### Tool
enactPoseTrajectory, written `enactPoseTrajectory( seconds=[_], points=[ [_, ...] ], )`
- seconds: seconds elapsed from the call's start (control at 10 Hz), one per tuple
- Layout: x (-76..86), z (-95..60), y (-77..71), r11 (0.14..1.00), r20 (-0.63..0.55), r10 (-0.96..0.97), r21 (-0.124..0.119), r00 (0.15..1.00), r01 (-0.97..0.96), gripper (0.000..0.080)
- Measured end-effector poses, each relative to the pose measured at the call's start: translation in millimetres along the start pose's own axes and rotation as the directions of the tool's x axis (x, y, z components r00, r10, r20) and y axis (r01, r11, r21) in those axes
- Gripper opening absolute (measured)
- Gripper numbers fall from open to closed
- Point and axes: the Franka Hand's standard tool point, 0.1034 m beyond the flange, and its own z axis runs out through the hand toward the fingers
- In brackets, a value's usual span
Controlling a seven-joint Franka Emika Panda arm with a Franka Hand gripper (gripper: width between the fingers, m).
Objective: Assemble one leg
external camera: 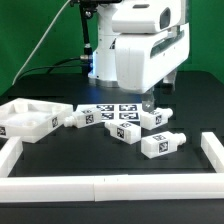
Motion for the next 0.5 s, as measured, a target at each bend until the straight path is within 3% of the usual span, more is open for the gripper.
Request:
enactPoseTrajectory(
  seconds=[0.1, 0.2, 0.5],
  points=[
    [0.0, 0.3, -0.1, 1.0, 0.0, 0.0, 0.0, 1.0, 0.0, 0.065],
    [0.5, 3.7, -0.7, 0.999, -0.009, -0.048, -0.023, 0.999, 0.048, 0.065],
    [2.2, 25.7, -13.0, 0.978, -0.011, -0.201, -0.06, 0.98, 0.2, 0.065]
  ],
)
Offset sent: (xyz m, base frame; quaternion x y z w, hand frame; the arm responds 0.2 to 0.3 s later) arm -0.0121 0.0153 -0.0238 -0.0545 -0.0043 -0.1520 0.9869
